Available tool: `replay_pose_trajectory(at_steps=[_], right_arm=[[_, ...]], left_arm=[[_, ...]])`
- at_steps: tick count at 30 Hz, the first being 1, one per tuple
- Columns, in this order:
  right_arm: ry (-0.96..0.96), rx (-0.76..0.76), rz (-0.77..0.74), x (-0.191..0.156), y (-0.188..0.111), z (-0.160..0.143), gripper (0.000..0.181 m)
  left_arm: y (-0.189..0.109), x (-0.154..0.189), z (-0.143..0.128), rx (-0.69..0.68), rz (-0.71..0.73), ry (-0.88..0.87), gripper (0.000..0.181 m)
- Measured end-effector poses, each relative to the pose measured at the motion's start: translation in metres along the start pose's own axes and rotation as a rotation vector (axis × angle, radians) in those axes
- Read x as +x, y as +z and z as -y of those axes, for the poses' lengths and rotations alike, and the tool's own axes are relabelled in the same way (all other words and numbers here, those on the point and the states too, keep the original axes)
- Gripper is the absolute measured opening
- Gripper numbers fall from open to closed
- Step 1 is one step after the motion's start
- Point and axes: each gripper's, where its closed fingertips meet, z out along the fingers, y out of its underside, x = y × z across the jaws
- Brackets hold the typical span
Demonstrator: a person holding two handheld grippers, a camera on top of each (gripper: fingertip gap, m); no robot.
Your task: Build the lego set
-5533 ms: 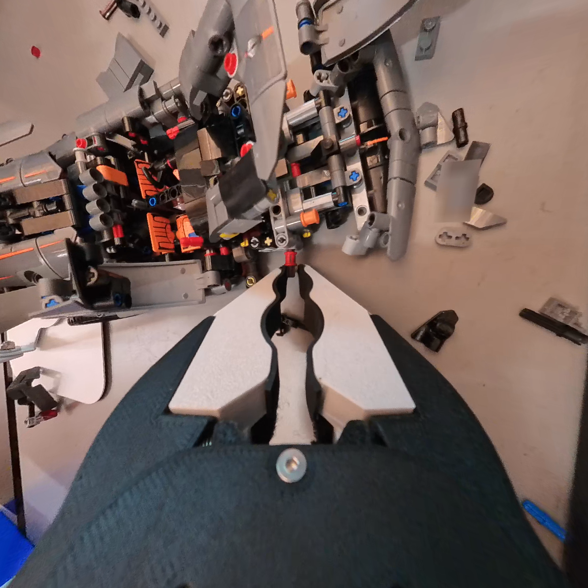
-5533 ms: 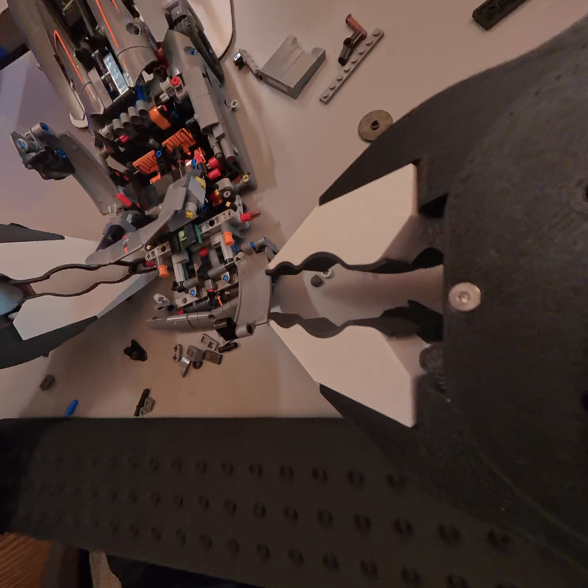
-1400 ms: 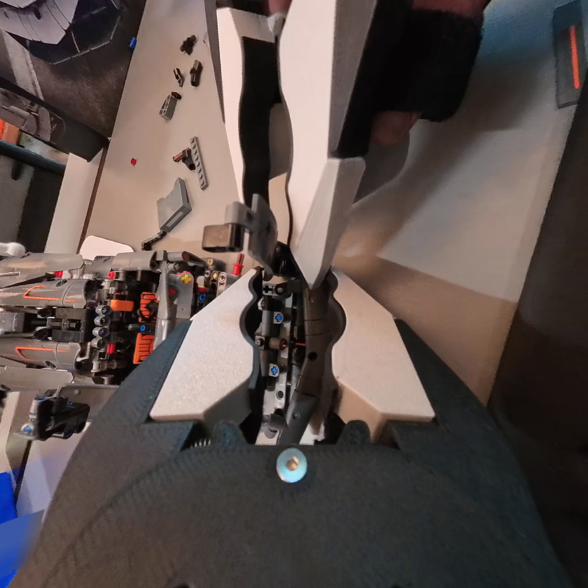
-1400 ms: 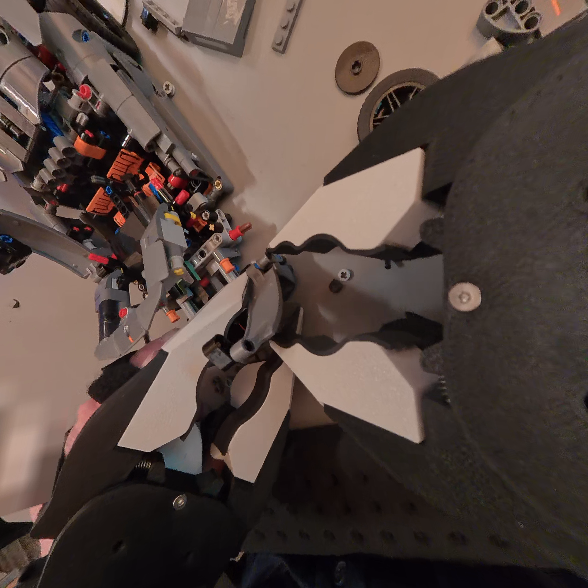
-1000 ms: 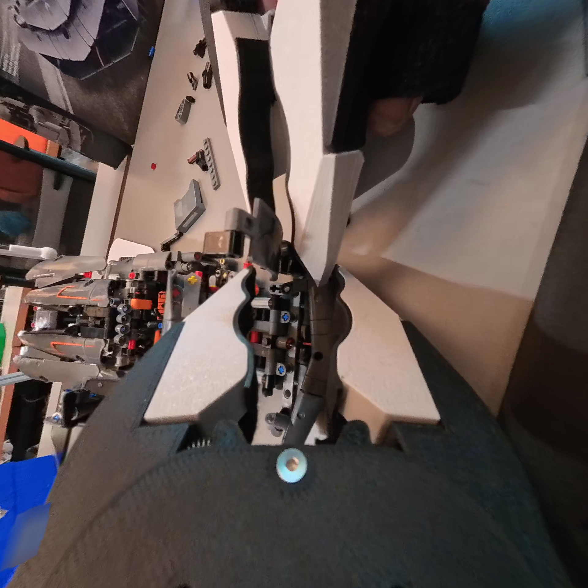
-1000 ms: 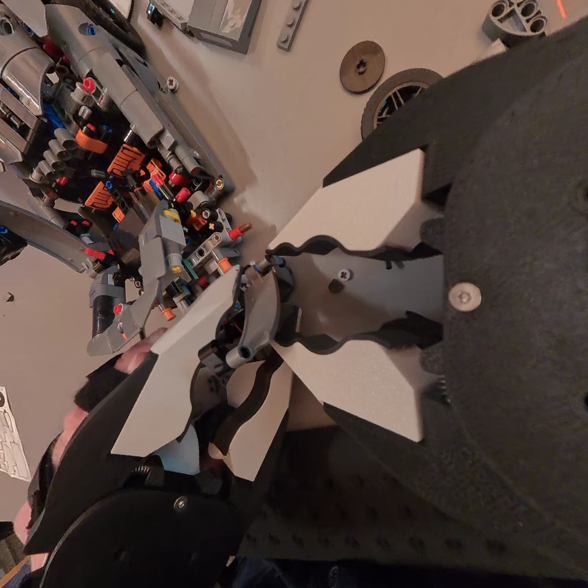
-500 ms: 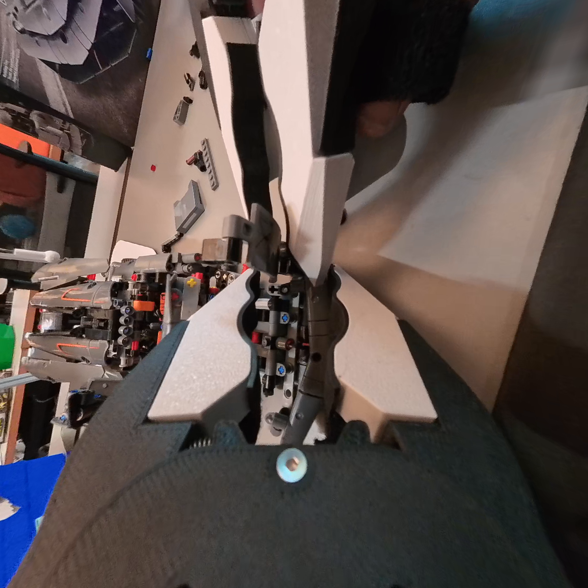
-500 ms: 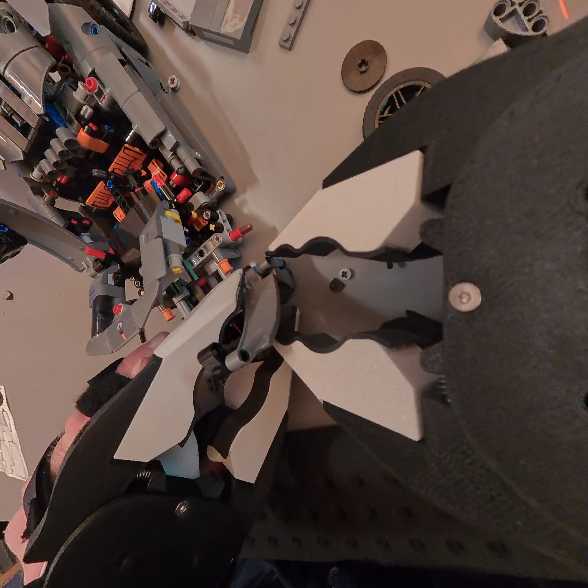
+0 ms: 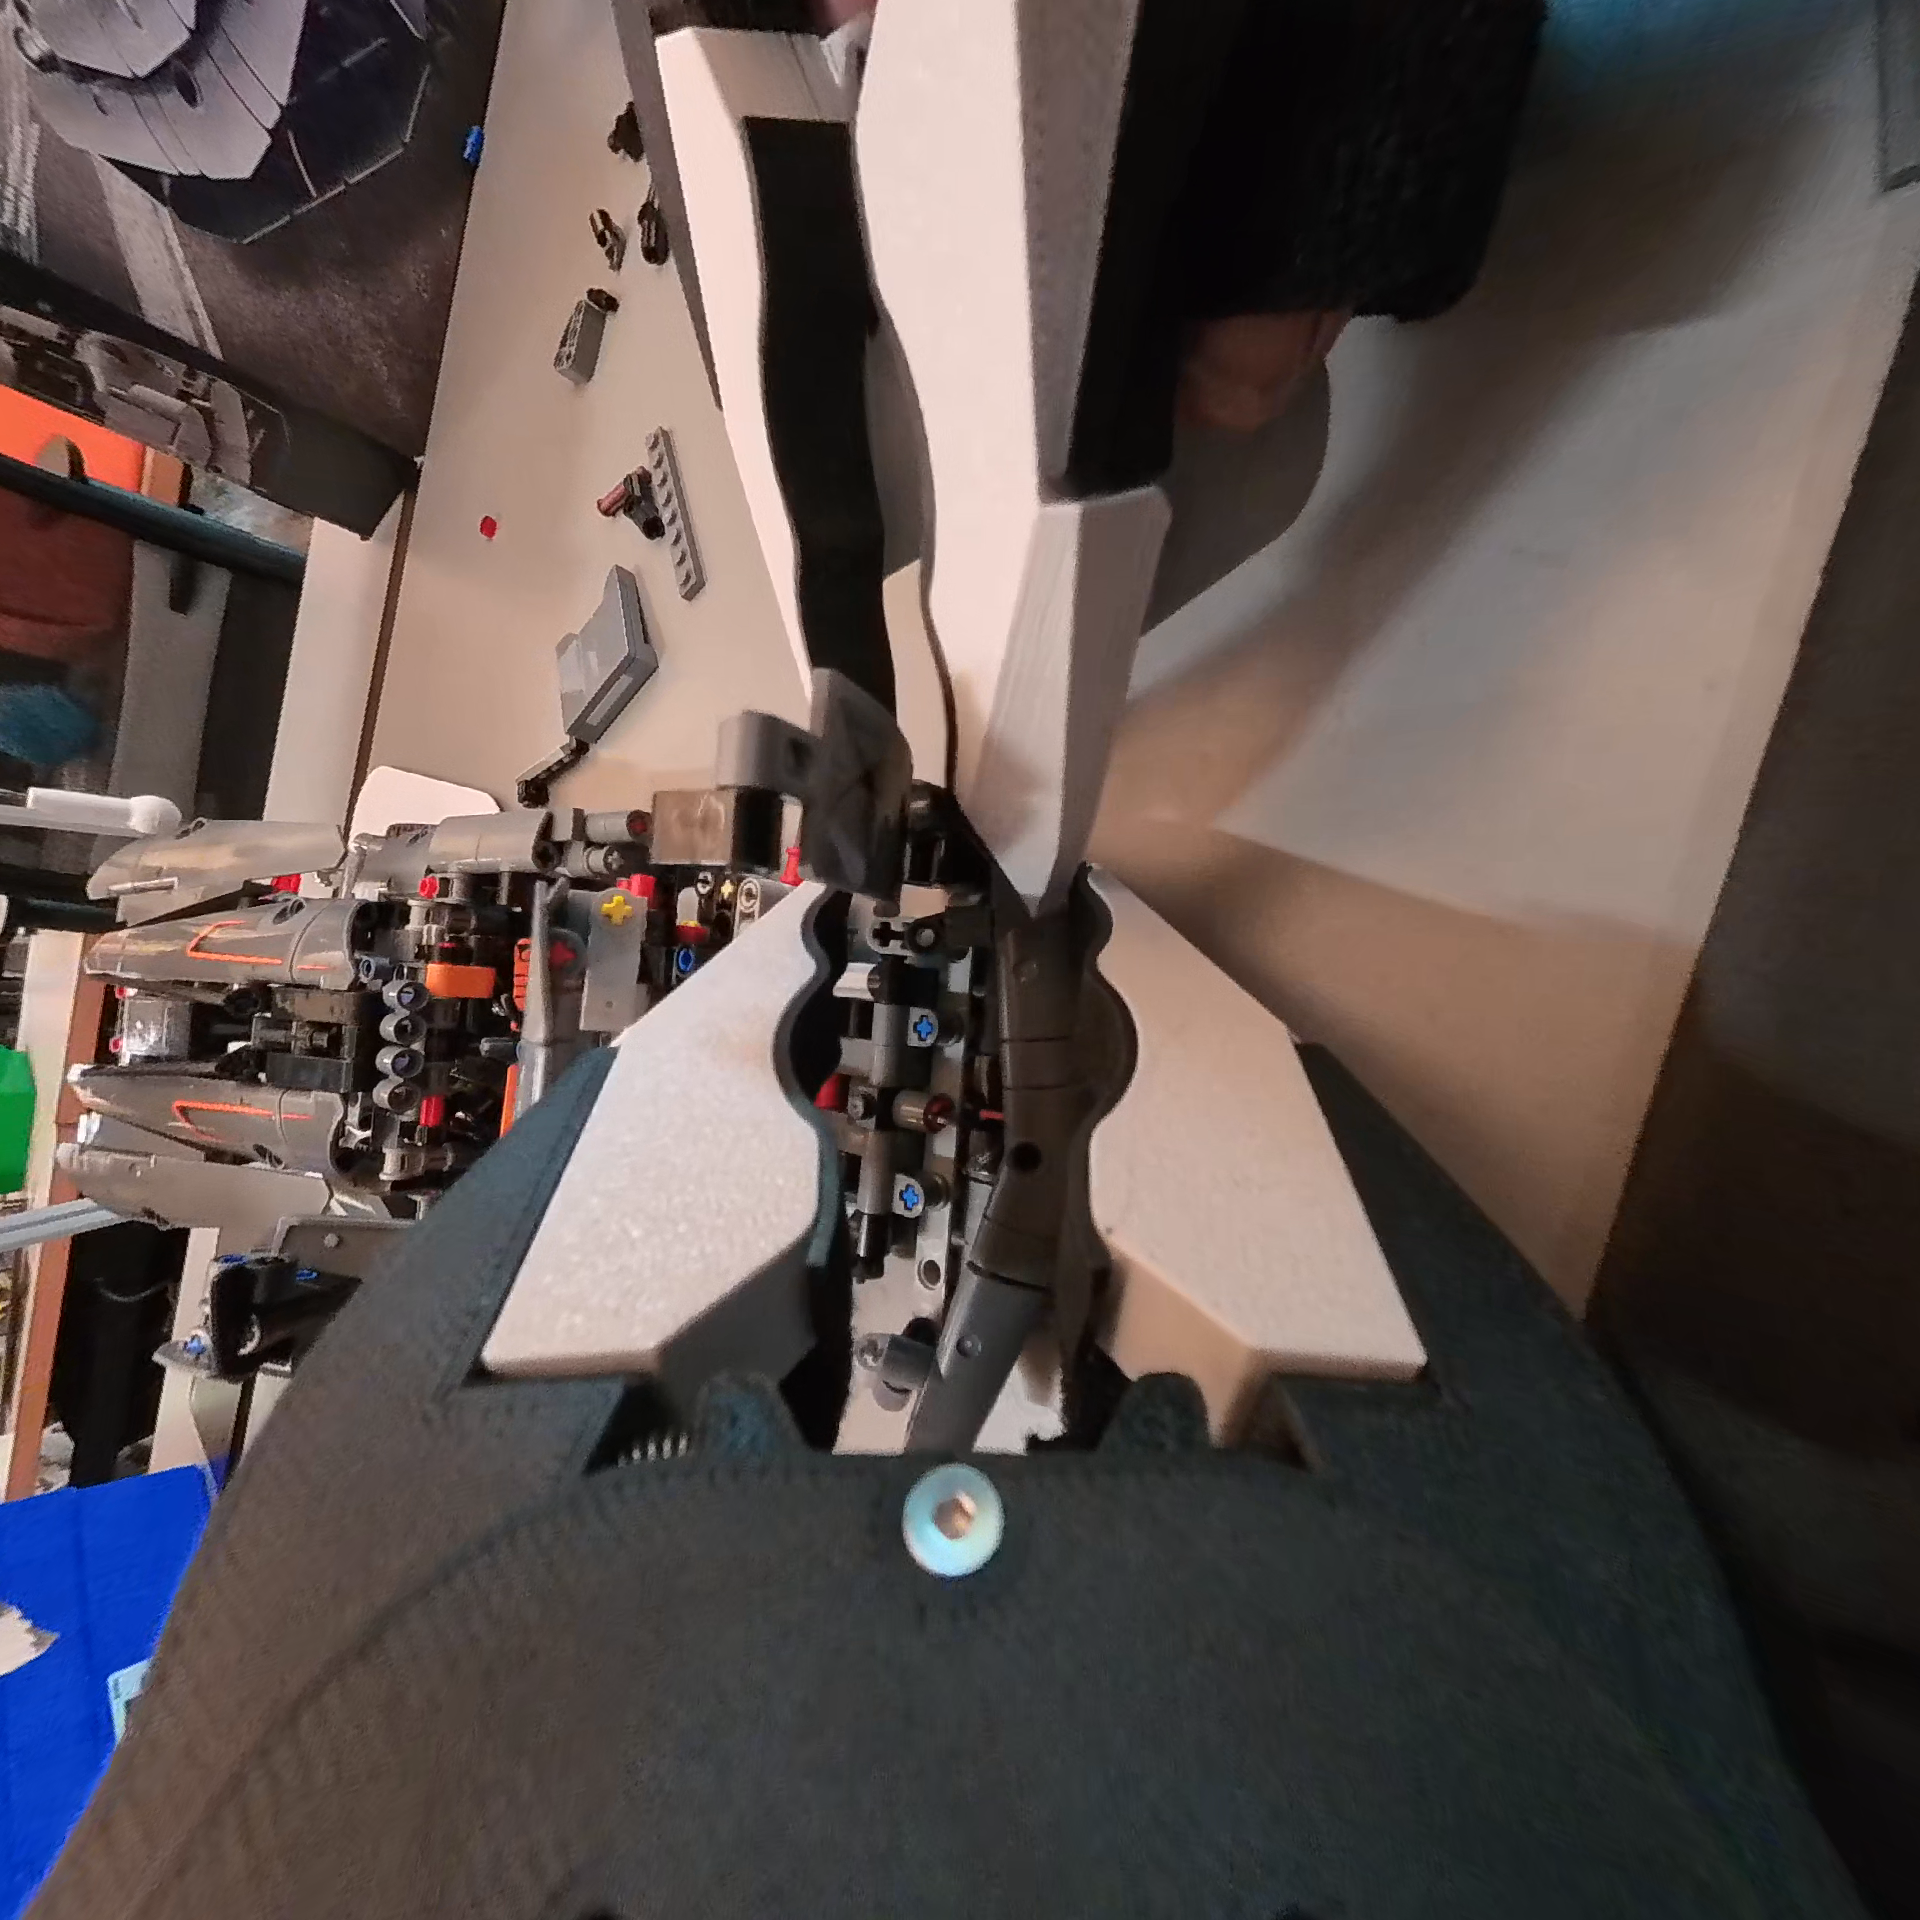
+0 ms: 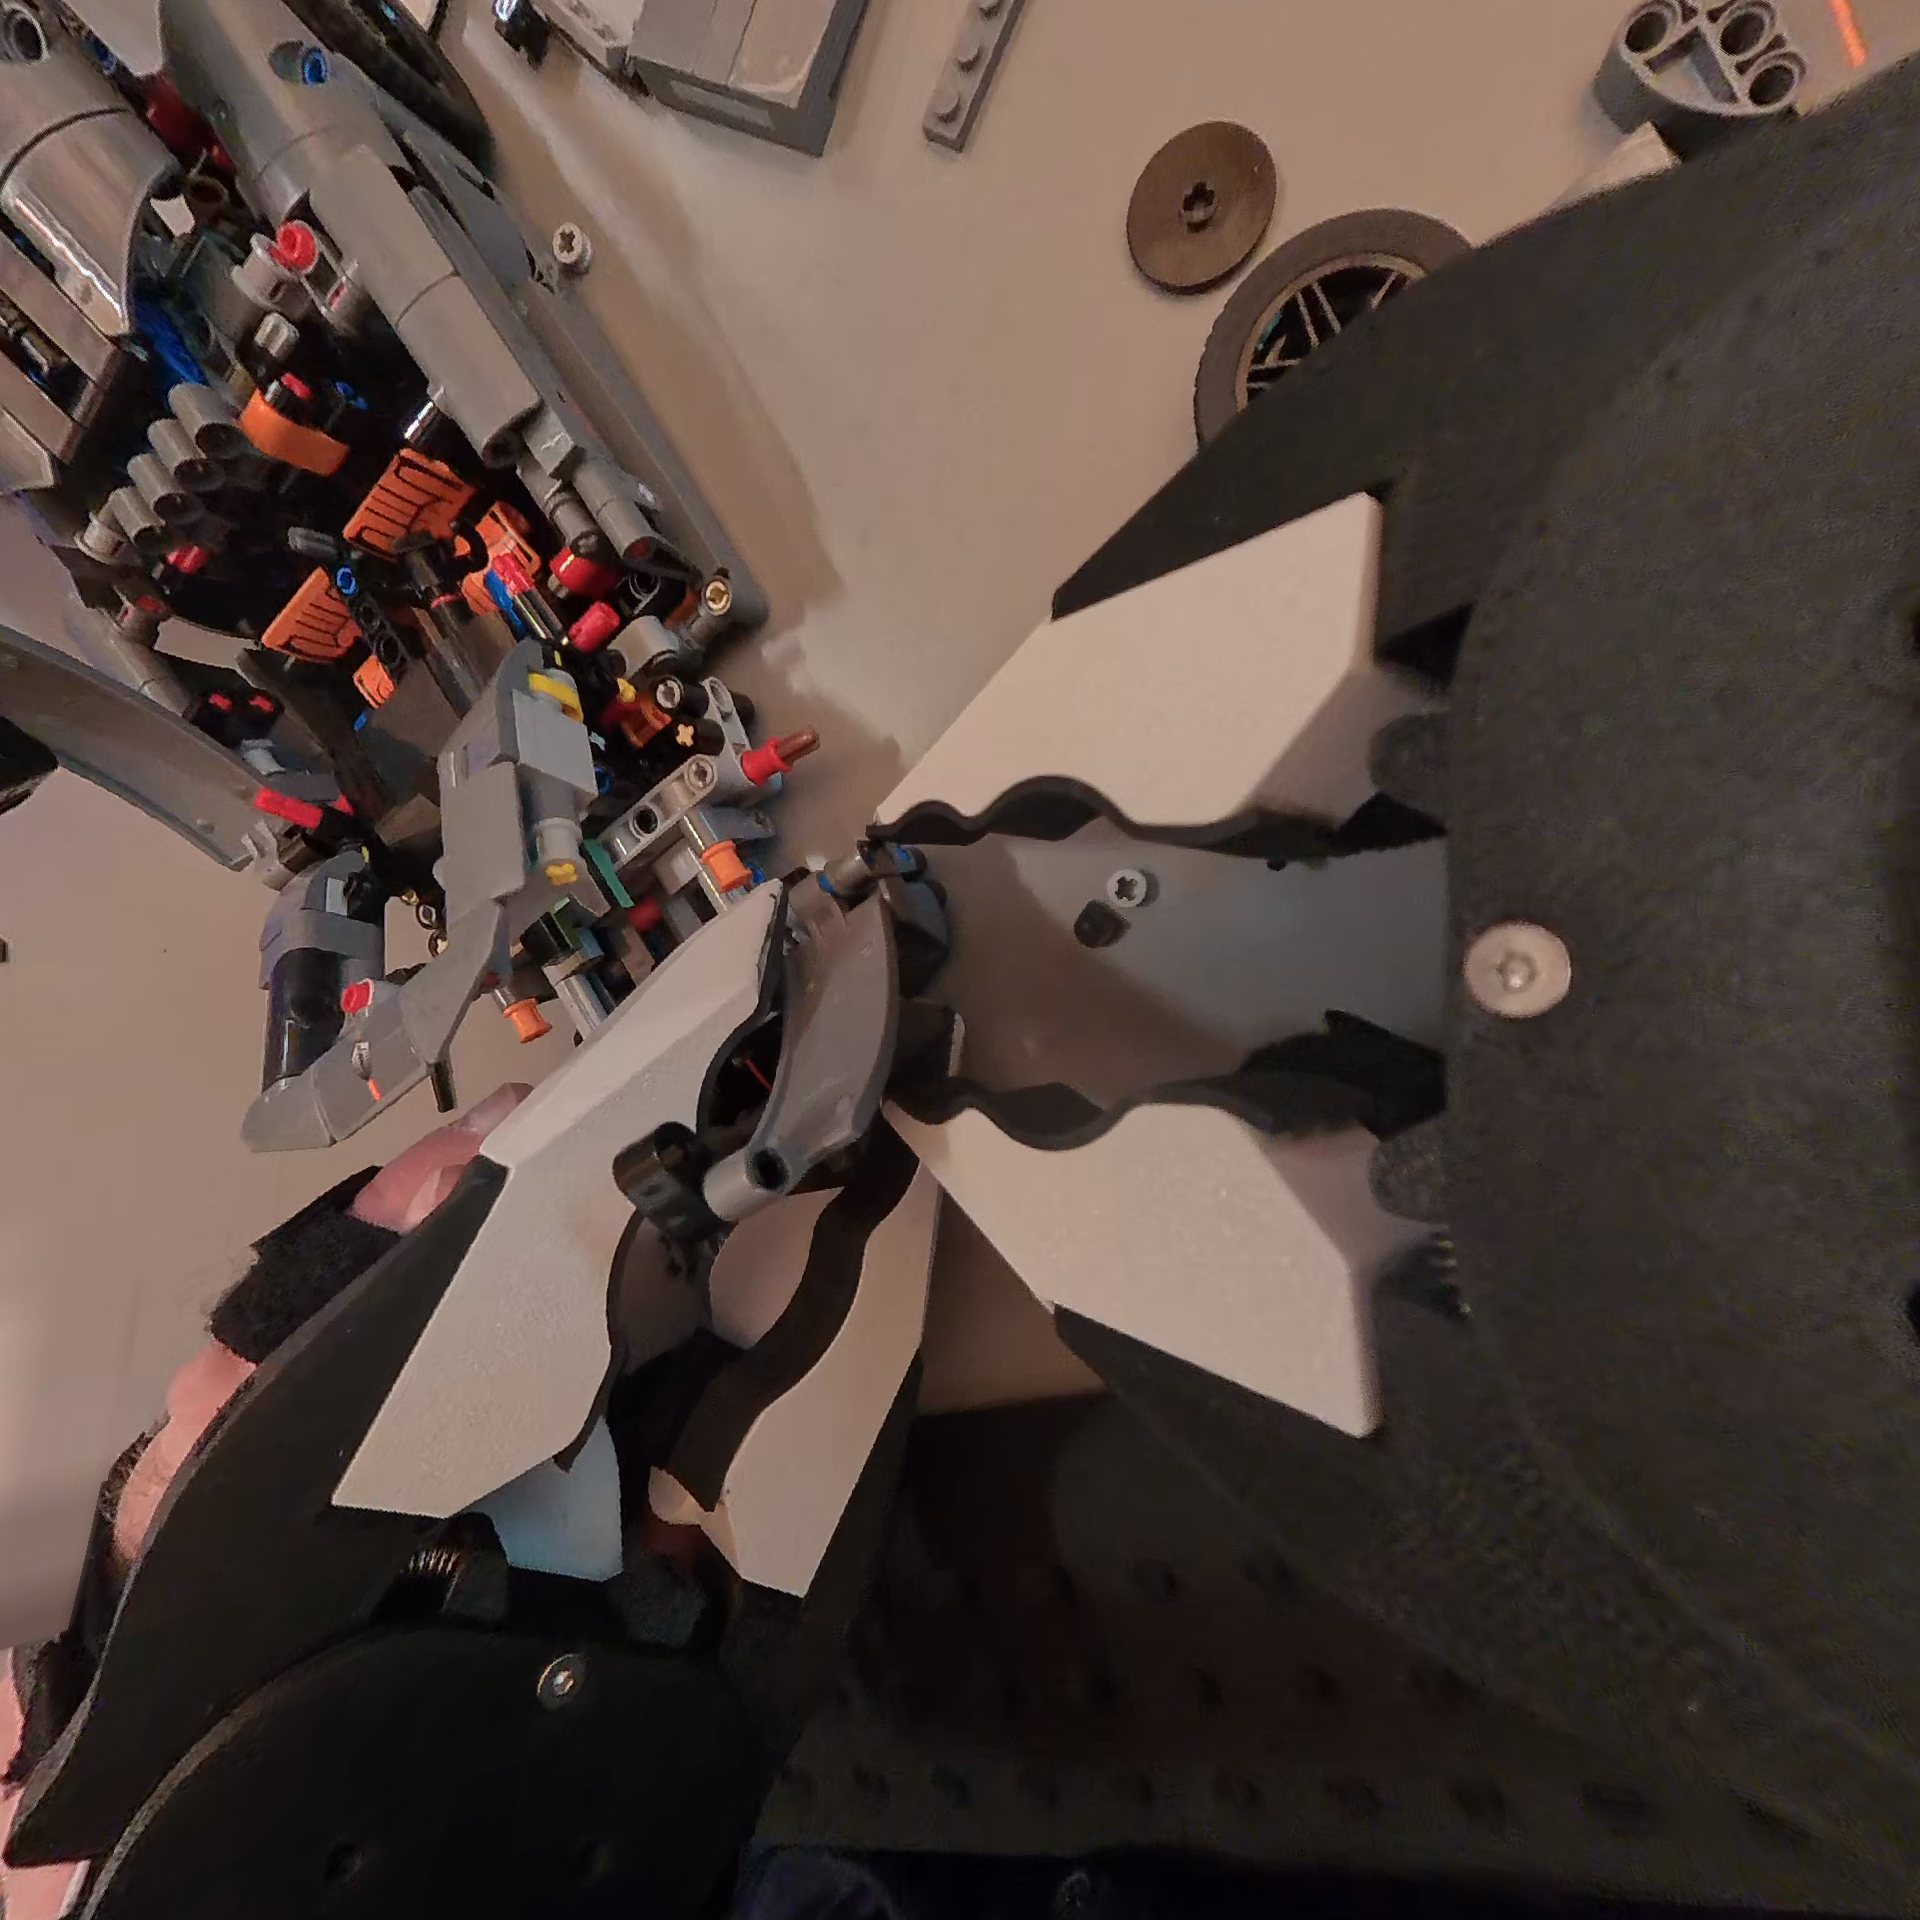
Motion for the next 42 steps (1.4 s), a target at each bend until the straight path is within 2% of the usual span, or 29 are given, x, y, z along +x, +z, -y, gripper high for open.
replay_pose_trajectory(at_steps=[15, 18, 23, 42], right_arm=[[0.0, 0.007, 0.003, -0.0002, -0.0003, 0.0017, 0.044], [0.002, 0.007, 0.005, 0.0001, -0.0001, 0.0016, 0.043], [0.002, 0.006, 0.005, 0.0006, 0.0002, 0.0015, 0.043], [0.003, 0.001, 0.019, -0.0015, 0.0021, 0.0016, 0.042]], left_arm=[[-0.003, 0.0, 0.0014, 0.008, -0.002, 0.008, 0.037], [-0.0046, 0.0021, 0.0016, 0.013, 0.002, 0.03, 0.031], [-0.0048, -0.0012, 0.002, 0.022, 0.013, 0.023, 0.039], [-0.0065, 0.0006, 0.0027, 0.015, 0.014, 0.035, 0.037]])
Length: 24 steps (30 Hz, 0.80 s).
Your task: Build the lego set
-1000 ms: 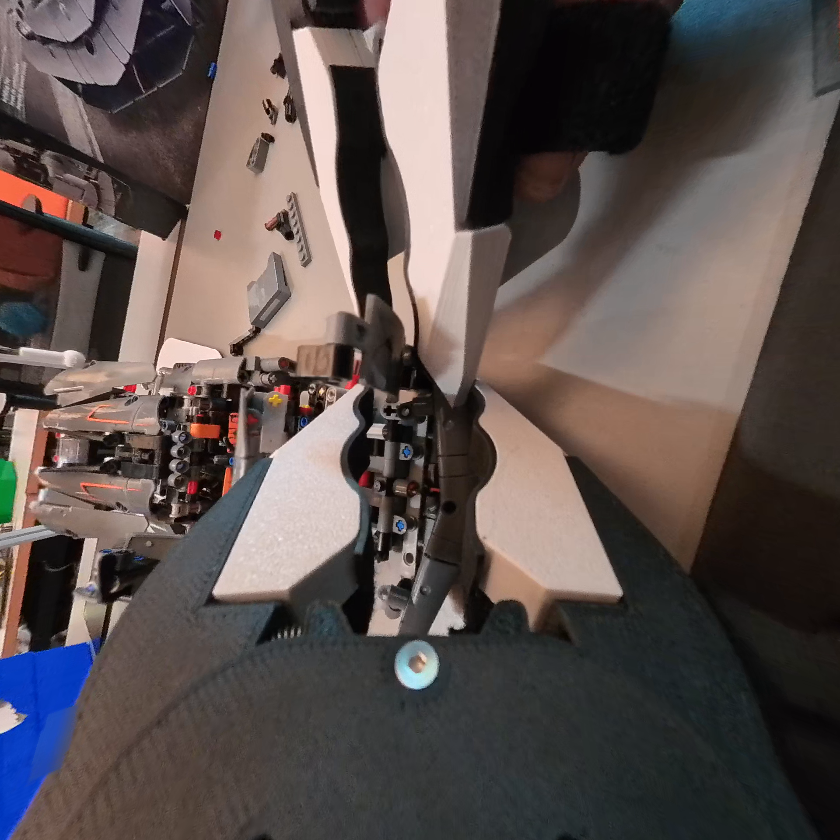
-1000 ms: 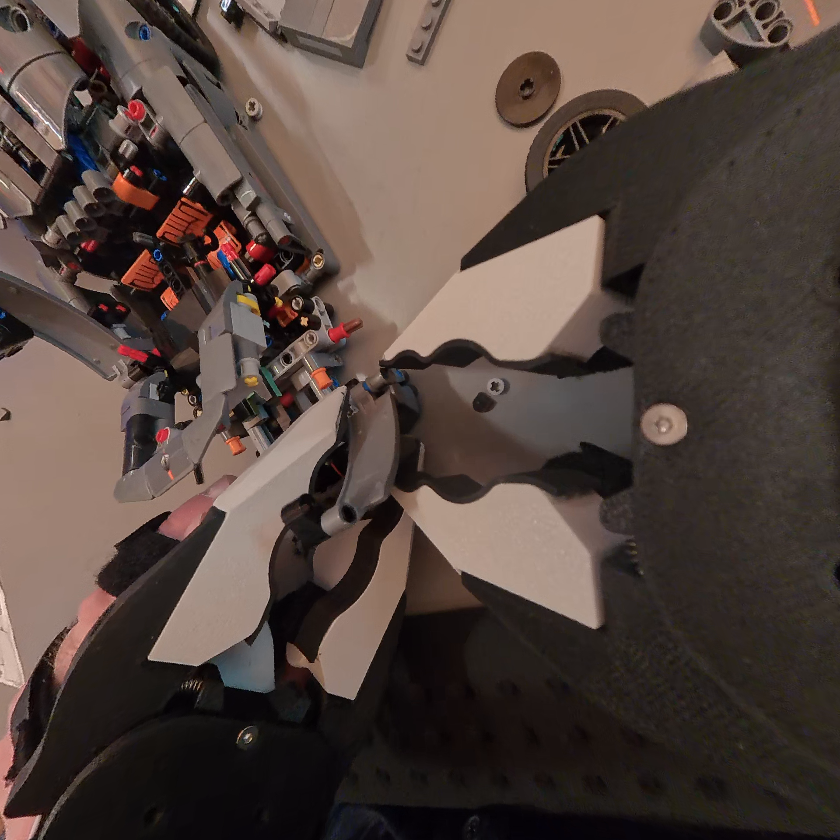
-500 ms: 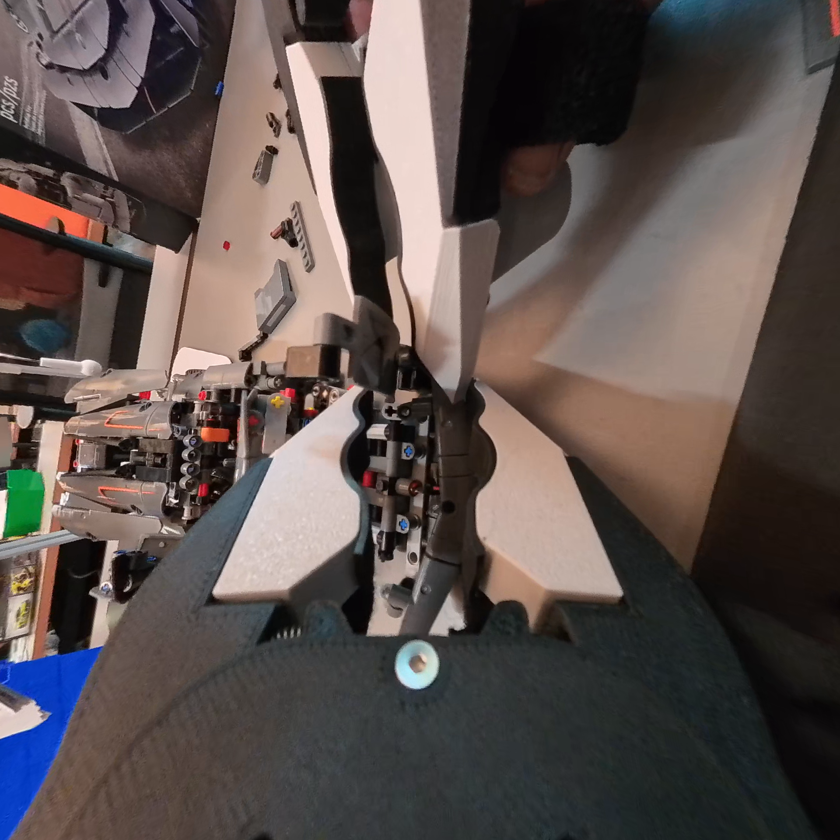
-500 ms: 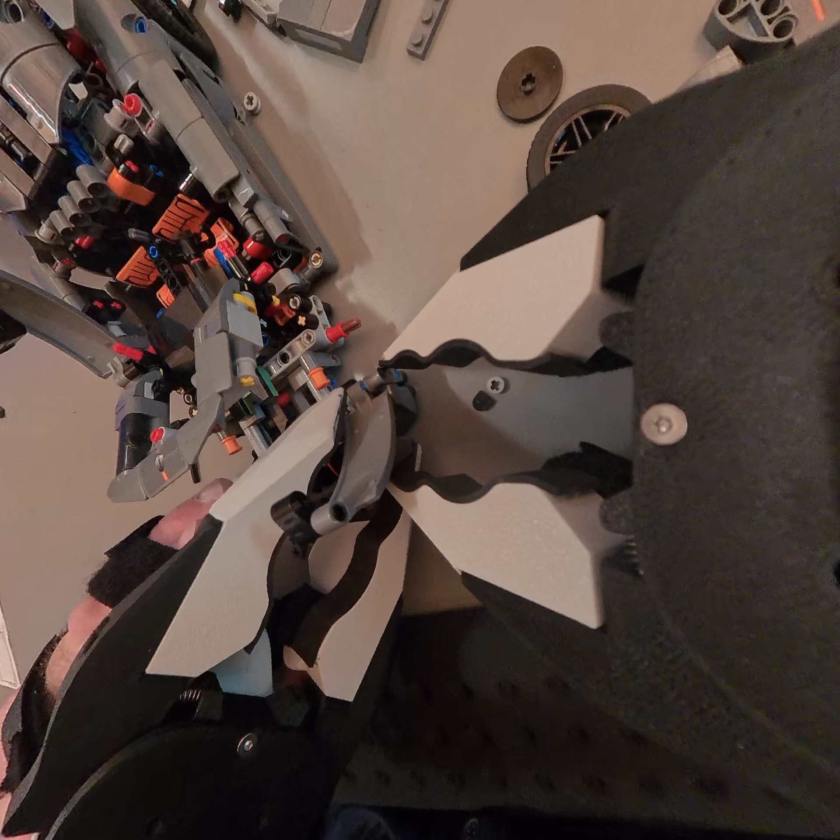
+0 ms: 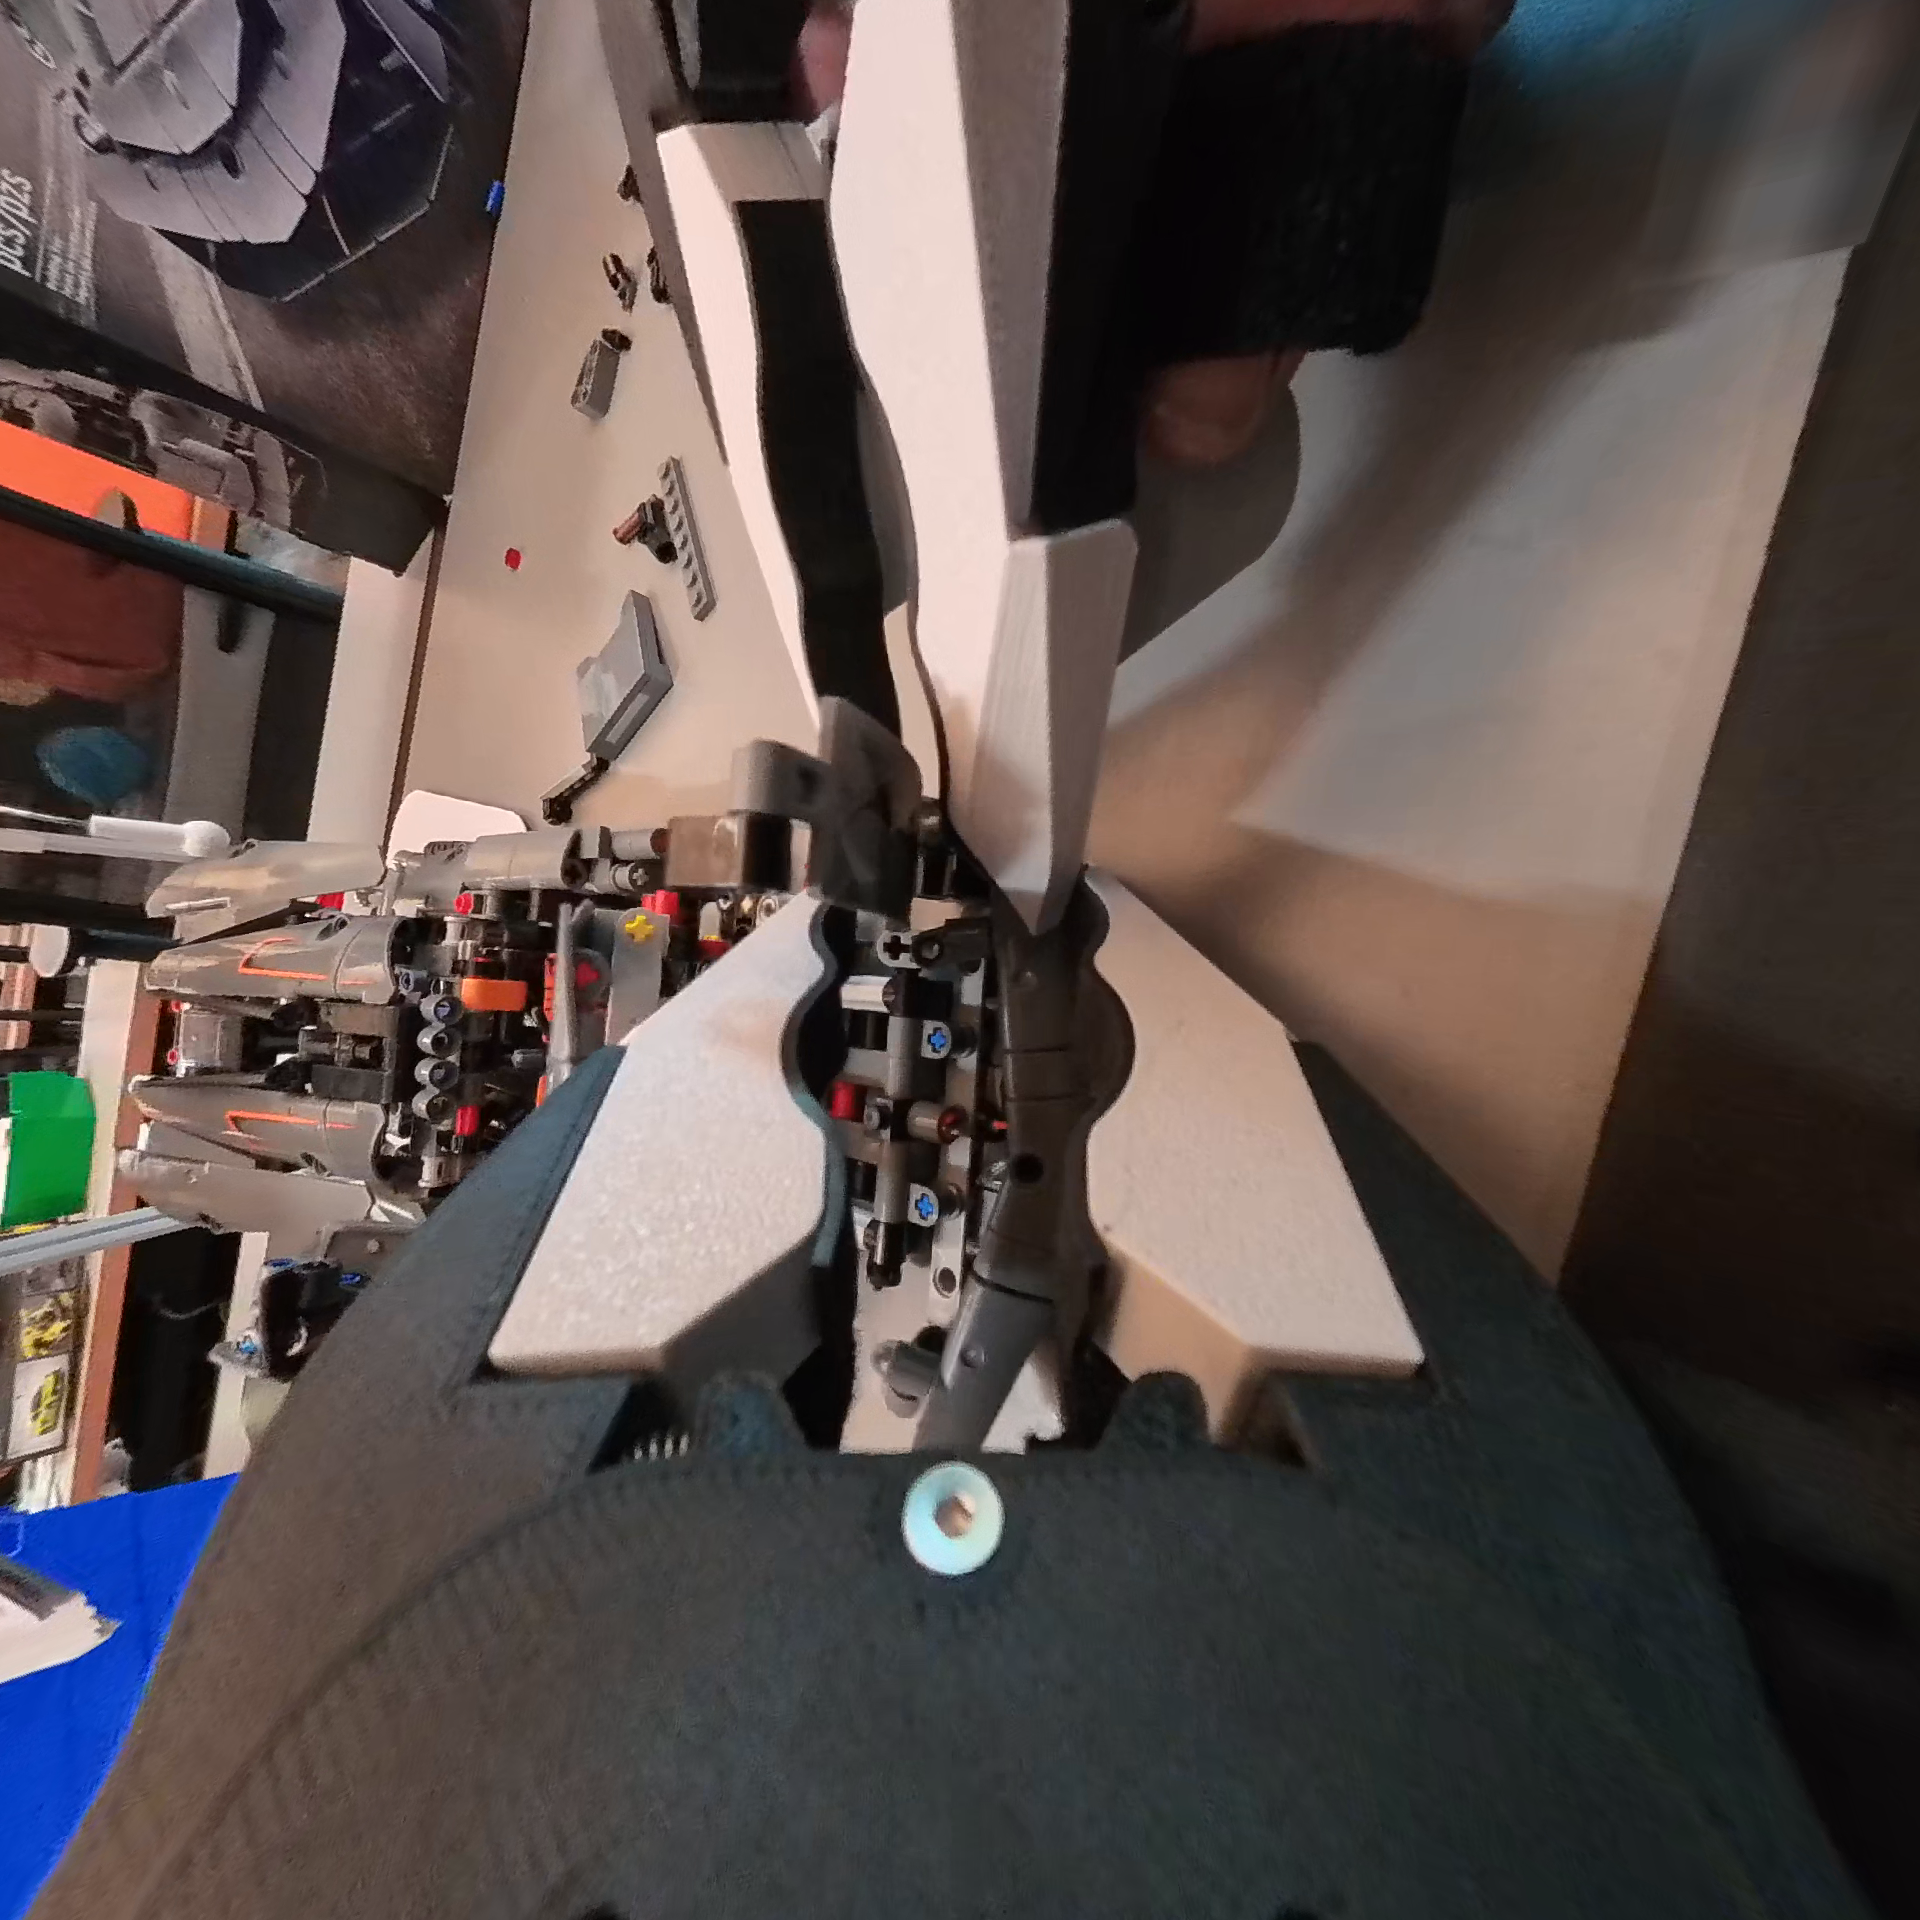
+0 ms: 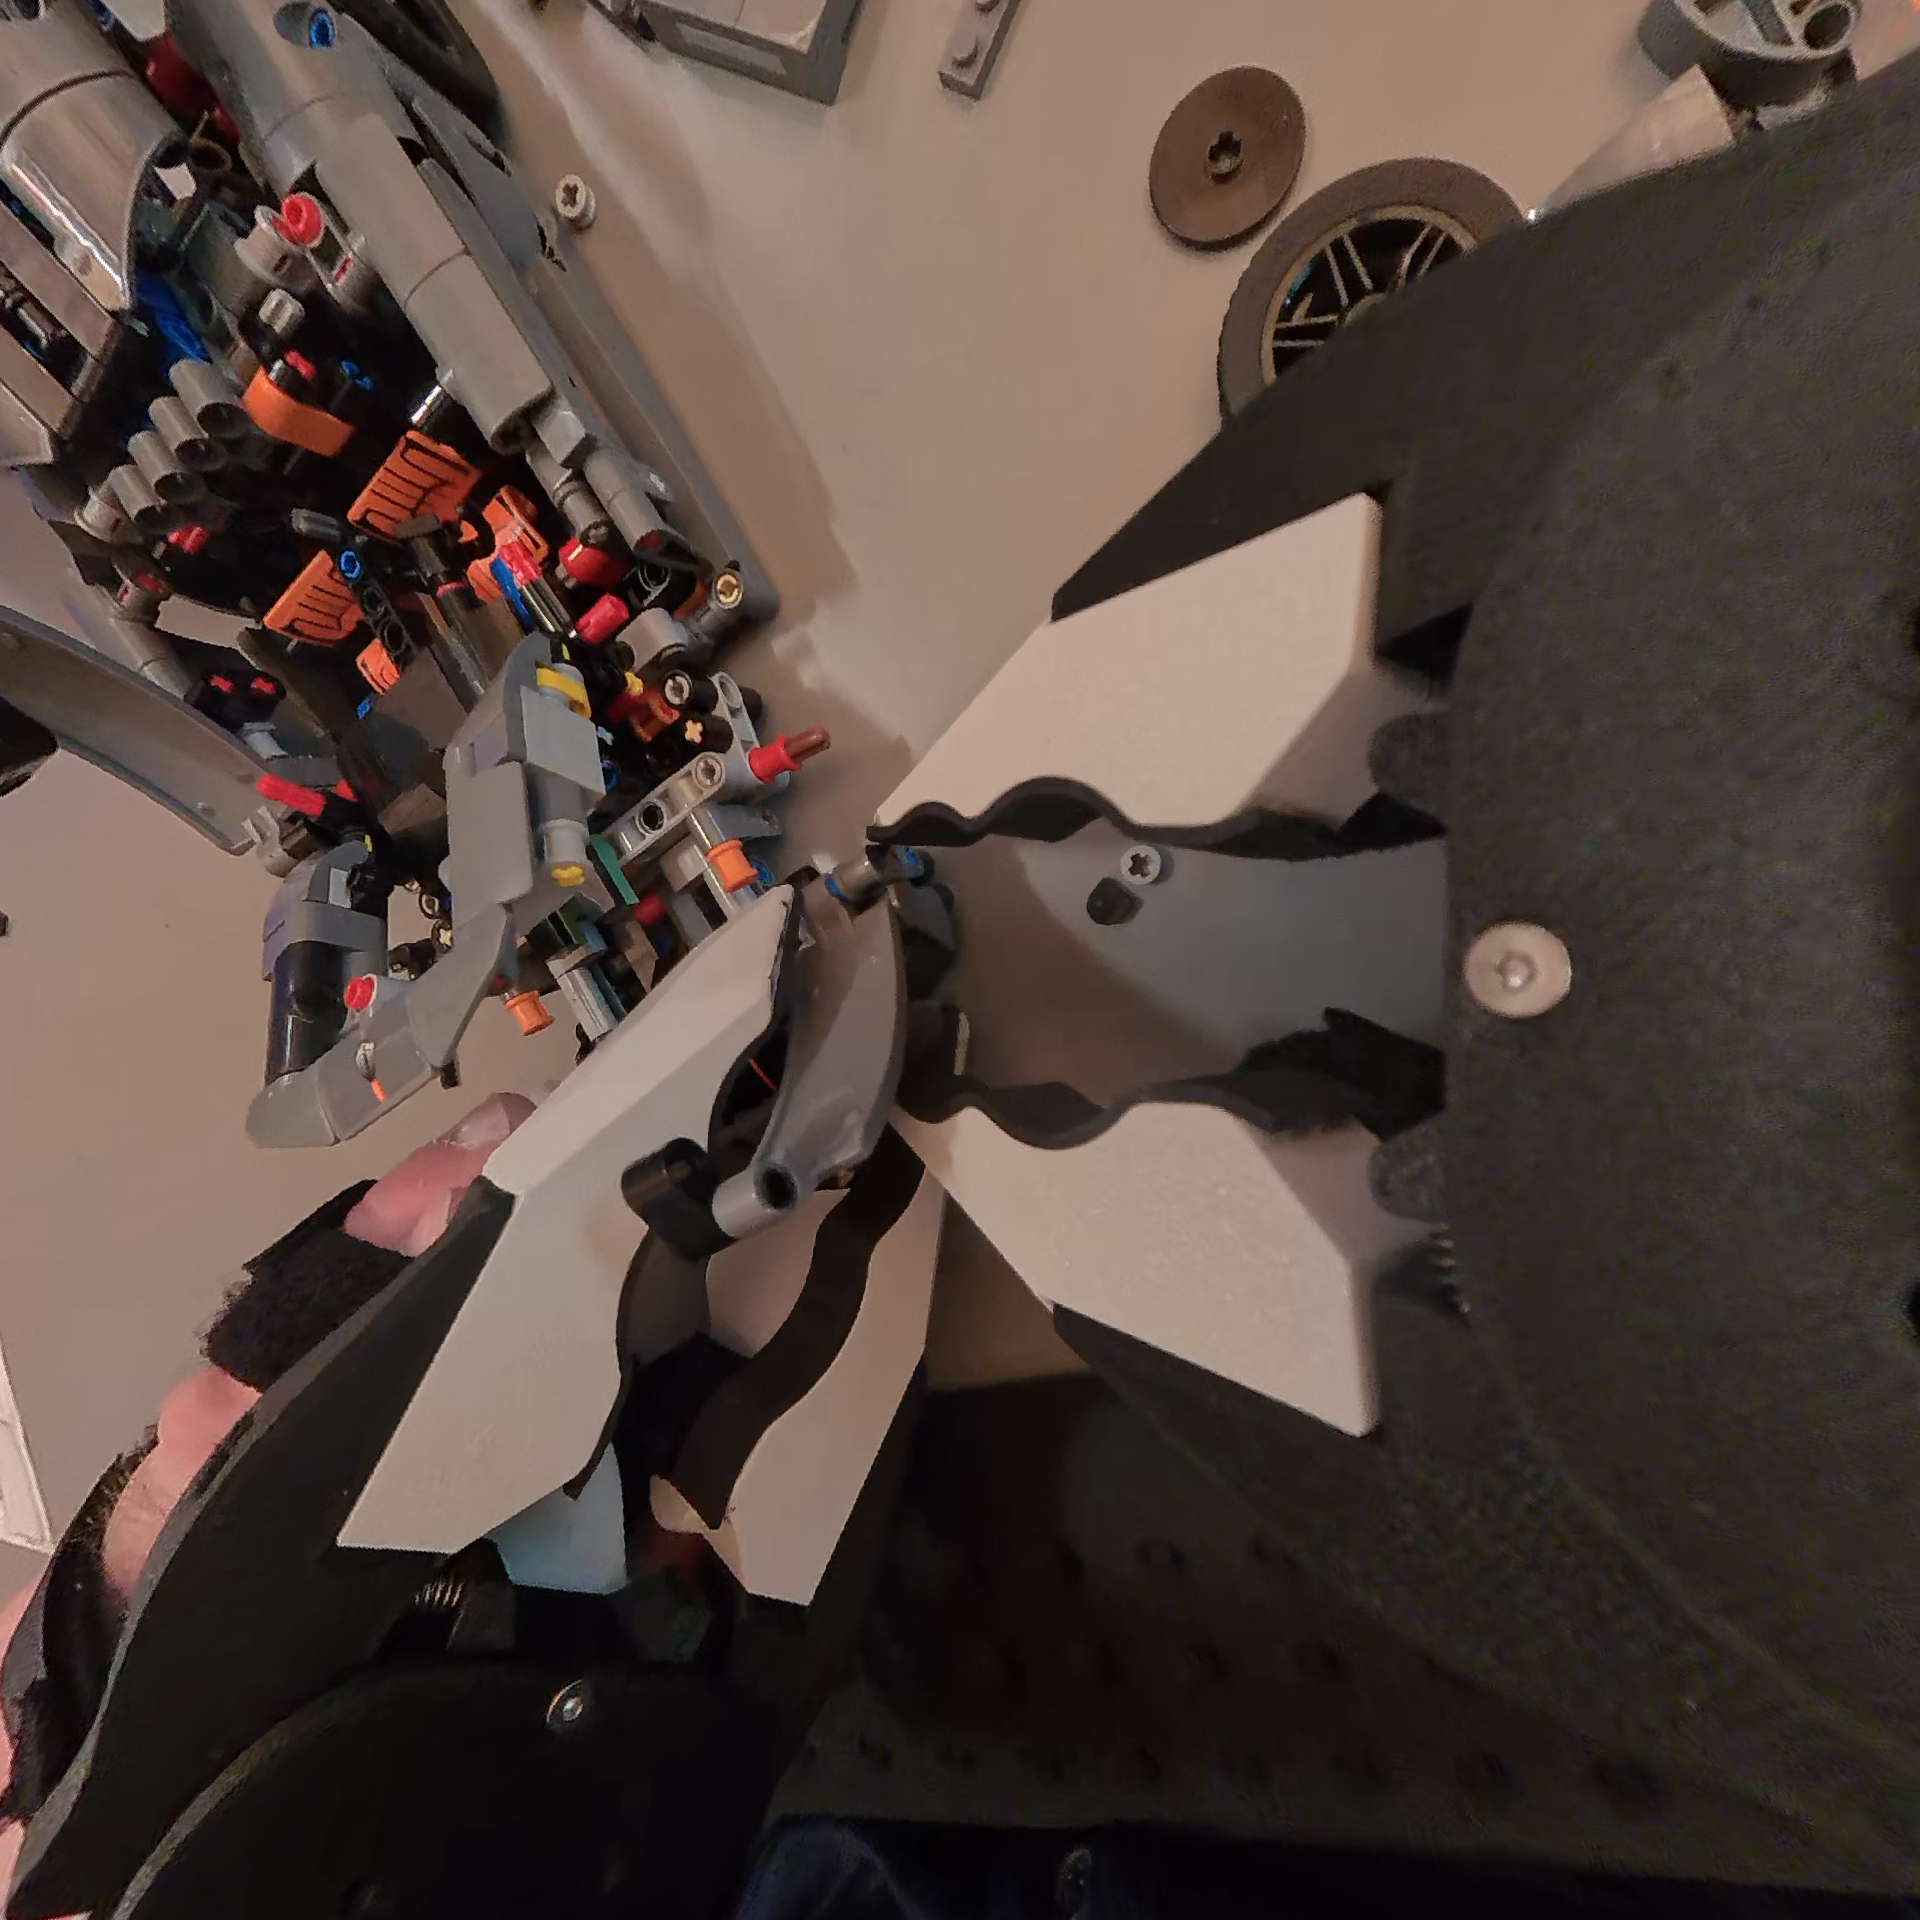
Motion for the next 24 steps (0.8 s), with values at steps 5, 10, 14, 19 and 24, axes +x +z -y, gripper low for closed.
replay_pose_trajectory(at_steps=[5, 10, 14, 19, 24], right_arm=[[0.0, 0.002, 0.003, -0.0004, 0.0, 0.0001, 0.043], [-0.002, -0.002, 0.003, -0.0003, 0.0004, -0.0007, 0.042], [-0.004, -0.004, 0.003, -0.0003, 0.0008, -0.001, 0.042], [-0.005, -0.005, -0.001, -0.0001, 0.0007, -0.001, 0.042], [-0.007, -0.006, -0.003, 0.0, 0.0007, -0.0013, 0.041]], left_arm=[[-0.0007, -0.0005, -0.0003, -0.006, 0.003, -0.003, 0.038], [-0.0013, 0.0, -0.0018, -0.01, 0.002, -0.007, 0.038], [-0.0015, 0.003, -0.0023, -0.015, -0.009, -0.004, 0.033], [-0.0012, -0.0012, -0.0021, -0.014, 0.01, -0.011, 0.04], [-0.0006, 0.0001, -0.0011, -0.009, 0.014, -0.001, 0.037]])
